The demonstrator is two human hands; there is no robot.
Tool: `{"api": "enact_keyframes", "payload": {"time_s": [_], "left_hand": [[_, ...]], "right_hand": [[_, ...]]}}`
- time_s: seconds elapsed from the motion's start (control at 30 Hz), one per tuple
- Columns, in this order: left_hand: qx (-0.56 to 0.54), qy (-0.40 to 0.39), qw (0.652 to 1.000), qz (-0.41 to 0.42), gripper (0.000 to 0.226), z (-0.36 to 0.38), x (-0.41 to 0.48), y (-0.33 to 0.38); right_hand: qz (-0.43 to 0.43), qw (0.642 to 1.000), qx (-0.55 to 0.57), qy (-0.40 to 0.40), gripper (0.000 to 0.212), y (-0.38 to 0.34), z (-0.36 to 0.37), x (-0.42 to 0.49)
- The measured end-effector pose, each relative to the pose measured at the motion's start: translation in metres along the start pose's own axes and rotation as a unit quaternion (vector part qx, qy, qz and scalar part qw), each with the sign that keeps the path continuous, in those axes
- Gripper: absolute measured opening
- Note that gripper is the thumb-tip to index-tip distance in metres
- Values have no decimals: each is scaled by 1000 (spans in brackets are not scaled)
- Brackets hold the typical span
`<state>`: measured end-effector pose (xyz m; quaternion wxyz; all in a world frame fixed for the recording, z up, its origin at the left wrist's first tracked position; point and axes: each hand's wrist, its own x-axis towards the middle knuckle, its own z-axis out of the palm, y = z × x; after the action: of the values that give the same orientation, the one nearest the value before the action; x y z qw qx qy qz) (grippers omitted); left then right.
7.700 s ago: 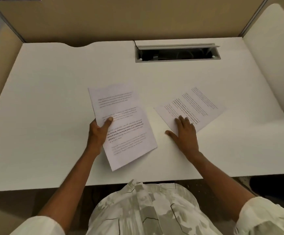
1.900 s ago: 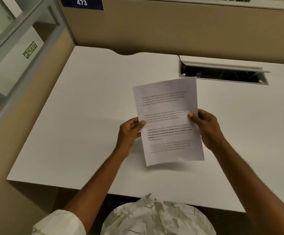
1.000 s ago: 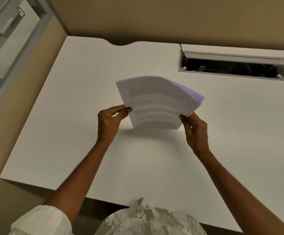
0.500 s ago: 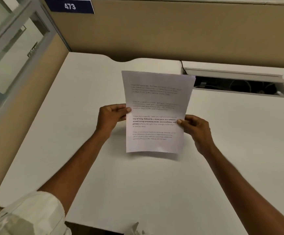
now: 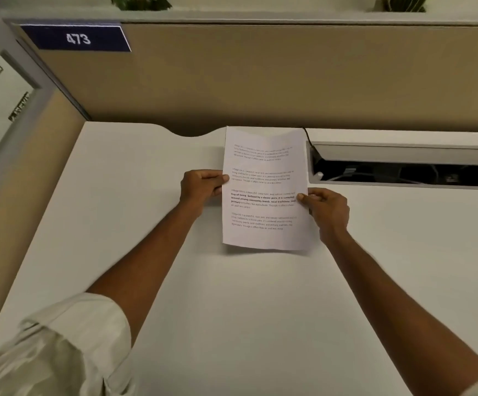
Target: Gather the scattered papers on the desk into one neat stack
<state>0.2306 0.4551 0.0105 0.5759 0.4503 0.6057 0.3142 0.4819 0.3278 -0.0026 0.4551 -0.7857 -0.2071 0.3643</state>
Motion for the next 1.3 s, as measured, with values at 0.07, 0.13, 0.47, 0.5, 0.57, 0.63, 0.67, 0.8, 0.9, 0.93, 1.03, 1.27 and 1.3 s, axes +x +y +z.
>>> {"api": "enact_keyframes", "payload": {"time_s": [0.07, 0.13, 0.47, 0.5, 0.57, 0.63, 0.67, 0.8, 0.9, 0.93, 1.03, 1.27, 1.3], "left_hand": [[16, -6, 1000, -5, 32, 5, 18, -1], [34, -5, 999, -11, 31, 8, 32, -3], [86, 53, 994, 28, 35, 3, 61, -22], [89, 56, 994, 32, 35, 3, 61, -22], [99, 59, 992, 42, 34, 4, 60, -21], [113, 64, 990, 51, 32, 5, 59, -21], [121, 68, 989, 55, 31, 6, 59, -21], [166, 81, 980, 71, 29, 9, 55, -19], [219, 88, 968, 88, 29, 11, 50, -16], [232, 94, 964, 92, 29, 11, 49, -15], [265, 109, 953, 102, 29, 9, 38, -8], [378, 55, 899, 213, 42, 3, -18, 10], [407, 55, 882, 233, 49, 5, -29, 16]], "right_hand": [[-7, 1000, -26, 11, 28, -2, 9, 13], [-16, 999, -44, 13, 27, -3, 16, 22], [-76, 987, -131, 60, 30, 4, 37, 37], [-79, 986, -135, 63, 29, 4, 38, 37], [-86, 983, -147, 67, 27, 4, 37, 35], [-94, 980, -162, 70, 27, 4, 36, 34], [-97, 979, -166, 70, 27, 4, 36, 34], [-95, 981, -160, 62, 28, 2, 35, 34], [-96, 980, -163, 62, 29, -1, 34, 32], [-97, 979, -165, 64, 28, -1, 34, 31], [-99, 978, -173, 66, 29, -4, 29, 22], [-282, 922, -261, 41, 38, -18, 18, -34], [-302, 912, -277, 24, 43, -23, 15, -43]]}}
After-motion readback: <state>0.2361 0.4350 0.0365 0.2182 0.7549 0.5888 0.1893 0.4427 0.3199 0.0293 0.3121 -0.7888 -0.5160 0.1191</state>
